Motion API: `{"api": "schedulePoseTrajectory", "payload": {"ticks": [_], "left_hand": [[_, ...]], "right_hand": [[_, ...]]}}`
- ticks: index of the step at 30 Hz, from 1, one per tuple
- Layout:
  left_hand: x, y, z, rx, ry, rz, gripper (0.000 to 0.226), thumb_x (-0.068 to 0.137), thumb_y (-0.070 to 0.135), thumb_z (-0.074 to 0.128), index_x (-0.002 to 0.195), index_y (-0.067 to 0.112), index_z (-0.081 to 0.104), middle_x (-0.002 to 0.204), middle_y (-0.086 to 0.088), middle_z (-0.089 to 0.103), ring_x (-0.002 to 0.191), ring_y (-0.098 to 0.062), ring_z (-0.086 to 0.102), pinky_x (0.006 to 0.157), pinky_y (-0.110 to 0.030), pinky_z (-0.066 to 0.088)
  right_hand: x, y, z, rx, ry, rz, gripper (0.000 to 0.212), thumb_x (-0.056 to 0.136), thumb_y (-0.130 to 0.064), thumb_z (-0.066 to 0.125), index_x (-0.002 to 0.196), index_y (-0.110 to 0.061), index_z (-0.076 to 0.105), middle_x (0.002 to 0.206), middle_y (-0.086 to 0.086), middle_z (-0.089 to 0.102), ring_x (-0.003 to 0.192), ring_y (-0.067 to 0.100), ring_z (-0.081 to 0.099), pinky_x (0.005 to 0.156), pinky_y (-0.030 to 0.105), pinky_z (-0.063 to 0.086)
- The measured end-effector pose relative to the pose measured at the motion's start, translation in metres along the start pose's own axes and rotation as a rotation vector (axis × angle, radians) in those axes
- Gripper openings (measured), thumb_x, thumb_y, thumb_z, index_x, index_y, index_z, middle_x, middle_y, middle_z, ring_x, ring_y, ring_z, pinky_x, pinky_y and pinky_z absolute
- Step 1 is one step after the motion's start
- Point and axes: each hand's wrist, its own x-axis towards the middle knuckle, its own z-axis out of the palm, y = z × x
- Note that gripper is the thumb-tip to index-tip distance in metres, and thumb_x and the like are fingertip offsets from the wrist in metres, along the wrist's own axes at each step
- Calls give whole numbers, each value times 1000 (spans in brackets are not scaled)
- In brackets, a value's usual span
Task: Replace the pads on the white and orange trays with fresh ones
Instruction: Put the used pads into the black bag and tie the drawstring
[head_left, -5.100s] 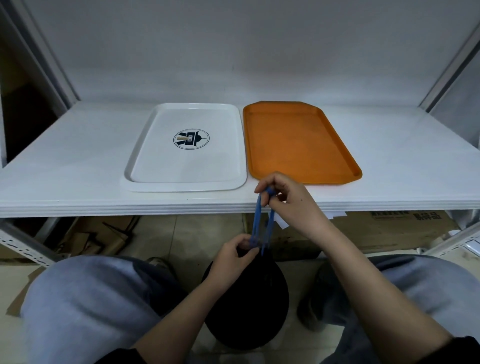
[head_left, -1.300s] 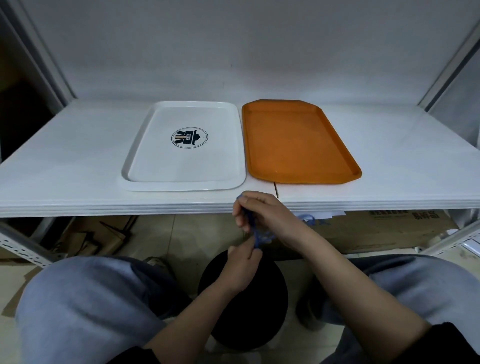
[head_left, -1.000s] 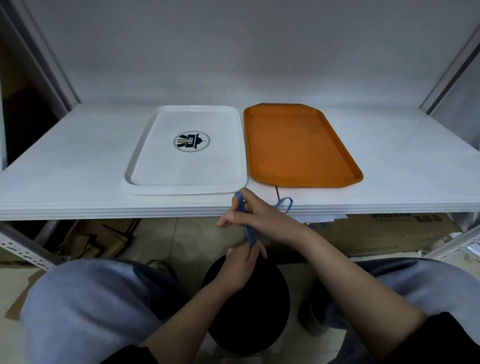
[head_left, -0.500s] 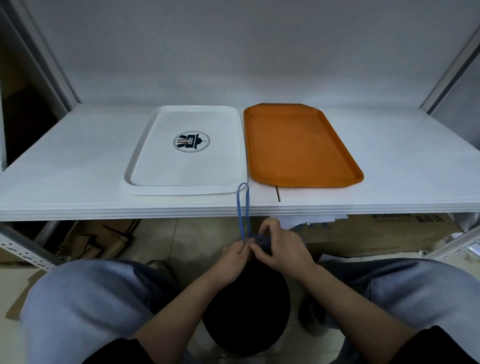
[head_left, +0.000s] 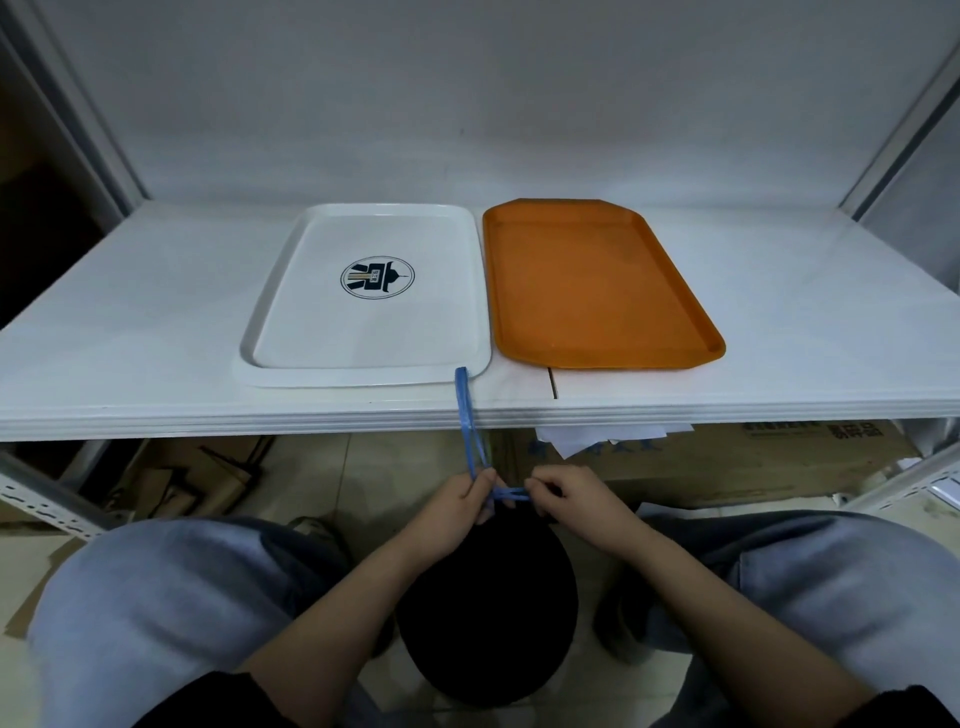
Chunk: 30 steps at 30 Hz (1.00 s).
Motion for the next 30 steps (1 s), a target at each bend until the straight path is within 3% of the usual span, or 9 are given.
{"api": "schedulePoseTrajectory", "payload": {"ticks": [5, 12, 18, 23, 27, 30], "left_hand": [[1, 1, -5, -139, 37, -66, 44, 104, 11, 26, 73, 11, 58, 43, 8, 53, 46, 1, 47, 59, -13, 39], [0, 8, -9, -249, -14, -116, 43, 103, 8, 30, 76, 11, 63, 59, 6, 63, 51, 3, 53, 58, -10, 43], [-7, 13, -20, -79, -122, -72, 21, 95, 18, 53, 86, 22, 72, 75, 7, 61, 68, 4, 53, 66, -10, 41], [-9, 13, -24, -86, -115, -102, 19, 96, 20, 53, 95, 23, 72, 90, 6, 67, 82, -5, 56, 70, -8, 45], [-8, 9, -25, -97, -107, -101, 17, 93, 16, 59, 95, 22, 74, 96, 9, 71, 85, -5, 61, 74, -14, 49], [-5, 7, -26, -159, -92, -79, 23, 87, 8, 65, 83, 27, 77, 87, 8, 73, 84, -6, 64, 78, -19, 52]], "right_hand": [[-9, -6, -9, 152, -129, 13, 42, 97, -16, 46, 56, -23, 51, 60, 1, 51, 57, 13, 47, 60, 26, 37], [-20, -15, -1, 226, -344, 65, 39, 94, -28, 41, 56, -26, 49, 61, -1, 44, 58, 16, 36, 65, 34, 30], [-33, -26, 10, 206, -278, 100, 44, 100, -37, 42, 58, -23, 42, 51, -11, 39, 47, 3, 34, 56, 24, 27], [-39, -32, 9, 130, -285, -19, 44, 99, -35, 43, 58, -19, 43, 53, -7, 41, 51, 11, 37, 57, 30, 30], [-39, -33, 7, 148, -370, 2, 47, 99, -36, 43, 55, -20, 48, 52, -6, 47, 50, 11, 42, 59, 28, 35], [-35, -32, 1, 183, -484, 121, 51, 100, -43, 38, 65, -16, 62, 59, 1, 60, 56, 18, 52, 65, 32, 41]]}}
